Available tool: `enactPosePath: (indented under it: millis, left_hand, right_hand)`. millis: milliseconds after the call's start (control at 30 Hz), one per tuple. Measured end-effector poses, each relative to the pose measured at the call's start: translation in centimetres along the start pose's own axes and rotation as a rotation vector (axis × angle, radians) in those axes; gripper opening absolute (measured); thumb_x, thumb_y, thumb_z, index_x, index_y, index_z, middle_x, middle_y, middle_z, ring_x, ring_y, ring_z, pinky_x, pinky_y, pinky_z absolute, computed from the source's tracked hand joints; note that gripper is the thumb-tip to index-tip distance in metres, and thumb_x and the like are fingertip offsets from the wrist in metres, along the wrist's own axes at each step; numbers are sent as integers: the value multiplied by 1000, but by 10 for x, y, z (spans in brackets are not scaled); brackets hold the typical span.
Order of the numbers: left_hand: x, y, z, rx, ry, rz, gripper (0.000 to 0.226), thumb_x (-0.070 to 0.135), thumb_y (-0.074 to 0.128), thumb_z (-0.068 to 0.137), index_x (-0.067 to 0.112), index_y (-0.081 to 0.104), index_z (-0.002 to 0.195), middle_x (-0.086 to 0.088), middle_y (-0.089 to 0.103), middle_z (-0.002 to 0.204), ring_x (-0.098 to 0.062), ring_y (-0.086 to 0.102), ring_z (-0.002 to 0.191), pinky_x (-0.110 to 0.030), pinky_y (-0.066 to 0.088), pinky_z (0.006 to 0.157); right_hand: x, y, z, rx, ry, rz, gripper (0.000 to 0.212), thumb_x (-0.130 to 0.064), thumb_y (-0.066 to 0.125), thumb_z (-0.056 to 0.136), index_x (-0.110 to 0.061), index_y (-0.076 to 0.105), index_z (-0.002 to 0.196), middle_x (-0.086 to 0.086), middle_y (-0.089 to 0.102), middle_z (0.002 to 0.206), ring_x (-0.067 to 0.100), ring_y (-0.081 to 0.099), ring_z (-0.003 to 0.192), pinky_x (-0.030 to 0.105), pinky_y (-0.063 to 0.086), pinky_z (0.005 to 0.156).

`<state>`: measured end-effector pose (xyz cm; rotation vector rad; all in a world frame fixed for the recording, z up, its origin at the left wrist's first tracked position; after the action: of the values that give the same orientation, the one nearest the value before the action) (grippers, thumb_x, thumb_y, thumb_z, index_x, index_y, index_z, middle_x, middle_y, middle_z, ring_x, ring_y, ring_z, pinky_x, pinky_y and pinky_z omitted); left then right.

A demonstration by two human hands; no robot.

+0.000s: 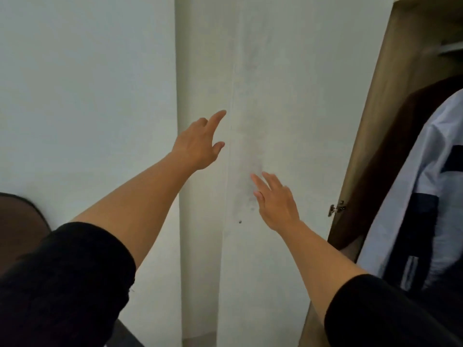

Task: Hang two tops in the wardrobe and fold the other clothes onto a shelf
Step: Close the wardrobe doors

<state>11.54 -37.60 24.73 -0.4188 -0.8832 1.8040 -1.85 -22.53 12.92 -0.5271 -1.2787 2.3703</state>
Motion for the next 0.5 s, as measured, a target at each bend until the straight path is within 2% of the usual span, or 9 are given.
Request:
enactPosePath:
  millis: [67, 100, 167, 233, 333, 400, 433, 500]
  left_hand:
    - [-11, 2, 7, -32, 30, 21, 69, 37, 48, 95, 33, 6, 150, -11, 46, 132, -31, 49, 117, -43, 43, 91]
    - [-16, 5, 13, -55, 43, 32, 71, 37, 48, 95, 32, 4, 150, -12, 44, 134, -31, 48, 118, -43, 42, 93]
    - [-23, 15, 24, -107, 53, 35, 74, 39, 48, 96, 26, 0, 151, -13, 41, 140, -31, 45, 124, -43, 41, 98]
    - [-28, 27, 36, -152, 61, 5, 76, 39, 47, 96, 20, -2, 152, -13, 36, 146, -31, 41, 130, -43, 39, 104]
    - [-30, 46, 54, -195, 86, -69, 74, 37, 45, 97, 16, -1, 152, -12, 31, 151, -30, 37, 134, -42, 35, 108]
    - [-27, 57, 62, -218, 106, -123, 72, 34, 45, 98, 17, 0, 152, -10, 33, 151, -30, 38, 134, -42, 35, 108]
    - [-25, 62, 65, -220, 109, -166, 71, 32, 46, 98, 17, 2, 152, -9, 36, 149, -30, 40, 132, -42, 36, 106]
    - [-21, 68, 69, -192, 69, -303, 68, 25, 50, 97, 16, 10, 151, -7, 47, 142, -29, 47, 126, -38, 39, 102]
  right_hand:
    - [-15, 17, 9, -20, -59, -57, 46, -32, 25, 103, -32, 20, 149, -5, 15, 159, 16, 8, 148, 43, 12, 117]
    - [-21, 24, 13, -4, -100, -98, 45, -33, 27, 103, -31, 26, 148, -5, 19, 158, 18, 13, 147, 45, 17, 116]
    - [-31, 35, 24, 62, -186, -193, 44, -34, 31, 98, -25, 48, 138, -4, 40, 149, 21, 35, 140, 50, 36, 106]
    - [-34, 46, 36, 100, -248, -301, 46, -34, 32, 93, -20, 62, 125, -4, 52, 140, 21, 46, 132, 53, 44, 97]
    - [-36, 61, 51, 145, -303, -438, 42, -35, 38, 92, -19, 66, 120, -5, 56, 136, 22, 46, 132, 57, 39, 100]
    - [-33, 69, 58, 195, -345, -506, 36, -37, 58, 88, -19, 67, 118, -5, 57, 135, 23, 45, 133, 59, 34, 103]
    - [-31, 72, 59, 203, -347, -530, 39, -37, 66, 83, -18, 68, 117, -5, 57, 134, 24, 44, 134, 60, 30, 106]
    - [-28, 77, 61, 223, -345, -555, 44, -37, 71, 79, -18, 66, 119, -5, 56, 136, 25, 41, 136, 63, 15, 110]
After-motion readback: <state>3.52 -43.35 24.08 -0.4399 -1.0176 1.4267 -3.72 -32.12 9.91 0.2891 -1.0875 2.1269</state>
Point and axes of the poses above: each hand's wrist, its own z-axis towards the middle knuckle, its own y-axis out of the palm, x = y × z, the point moved 1 cm from there along z, towards the middle knuckle
